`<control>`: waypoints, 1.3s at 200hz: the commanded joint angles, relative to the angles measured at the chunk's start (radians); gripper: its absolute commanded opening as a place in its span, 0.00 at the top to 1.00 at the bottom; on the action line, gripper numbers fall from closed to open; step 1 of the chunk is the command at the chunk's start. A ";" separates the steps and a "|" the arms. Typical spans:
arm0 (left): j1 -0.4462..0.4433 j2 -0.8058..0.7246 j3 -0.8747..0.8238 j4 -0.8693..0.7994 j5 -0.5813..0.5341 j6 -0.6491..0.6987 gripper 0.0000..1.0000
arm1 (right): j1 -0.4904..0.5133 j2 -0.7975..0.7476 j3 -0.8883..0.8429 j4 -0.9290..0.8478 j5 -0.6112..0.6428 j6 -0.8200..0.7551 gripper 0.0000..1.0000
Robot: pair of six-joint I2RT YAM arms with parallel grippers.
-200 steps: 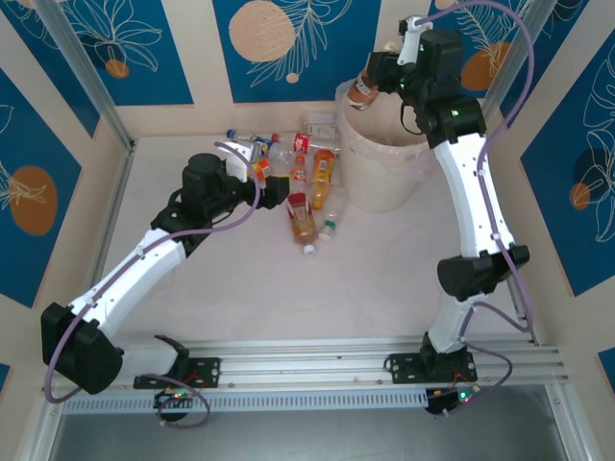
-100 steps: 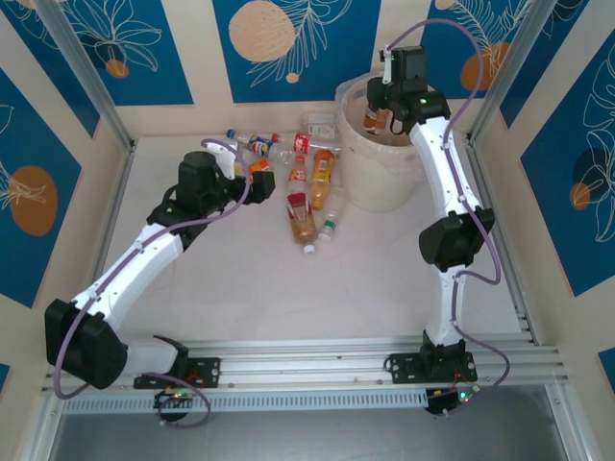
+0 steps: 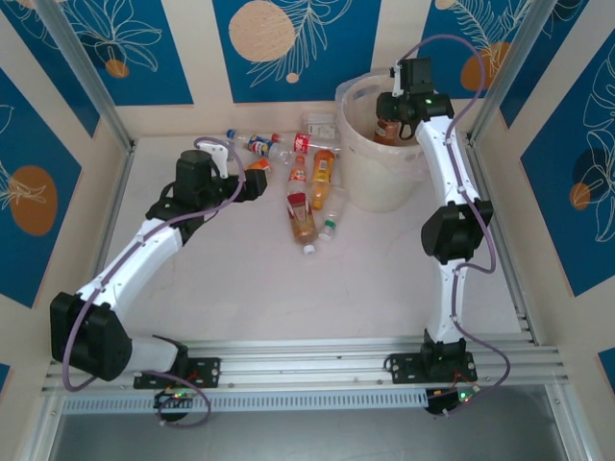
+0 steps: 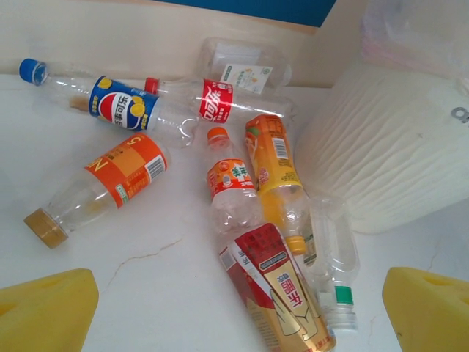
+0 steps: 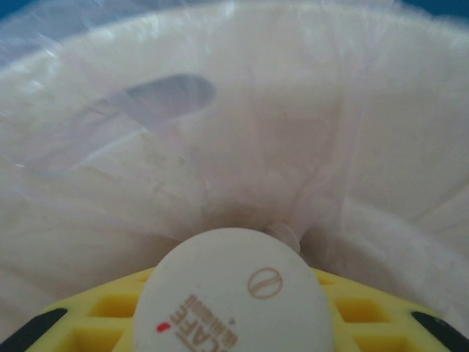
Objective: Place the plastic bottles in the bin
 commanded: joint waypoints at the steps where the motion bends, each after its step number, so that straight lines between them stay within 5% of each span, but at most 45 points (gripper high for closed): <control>1: 0.022 0.030 0.026 -0.031 -0.003 -0.002 0.00 | -0.008 0.008 0.028 -0.047 -0.028 0.012 0.56; 81: 0.059 0.107 0.093 -0.078 -0.044 0.074 0.00 | 0.009 -0.068 0.040 -0.081 -0.043 0.029 0.19; 142: 0.068 0.368 0.359 -0.348 -0.138 0.242 0.02 | 0.055 -0.183 -0.006 -0.085 -0.046 0.064 0.00; 260: 0.120 0.861 0.898 -0.693 -0.179 0.533 0.06 | 0.197 -0.611 -0.548 0.110 0.066 0.130 0.01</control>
